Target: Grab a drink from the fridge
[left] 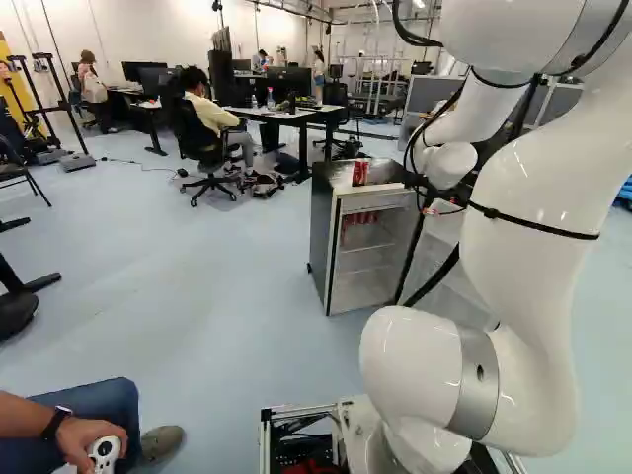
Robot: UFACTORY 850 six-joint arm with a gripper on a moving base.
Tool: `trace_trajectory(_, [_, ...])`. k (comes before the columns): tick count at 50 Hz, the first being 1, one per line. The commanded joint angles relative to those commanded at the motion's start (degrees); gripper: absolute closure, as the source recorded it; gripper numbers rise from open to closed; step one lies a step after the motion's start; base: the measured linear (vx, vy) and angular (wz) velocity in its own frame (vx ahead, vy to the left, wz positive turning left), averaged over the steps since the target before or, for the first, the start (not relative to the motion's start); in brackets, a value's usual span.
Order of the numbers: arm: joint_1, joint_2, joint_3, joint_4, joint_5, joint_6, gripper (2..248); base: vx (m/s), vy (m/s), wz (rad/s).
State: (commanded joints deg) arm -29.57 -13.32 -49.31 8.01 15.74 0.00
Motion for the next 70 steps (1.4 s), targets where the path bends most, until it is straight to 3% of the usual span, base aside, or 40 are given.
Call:
trace_trajectory(50, [-7.05, -0.9, -8.21, 0.0, -15.53, 0.0, 3, 0.0, 0.0, 0.0])
trace_trajectory(70, [-9.44, -4.59, -12.58, 0.0, -17.39, 0.0, 3, 0.0, 0.0, 0.0])
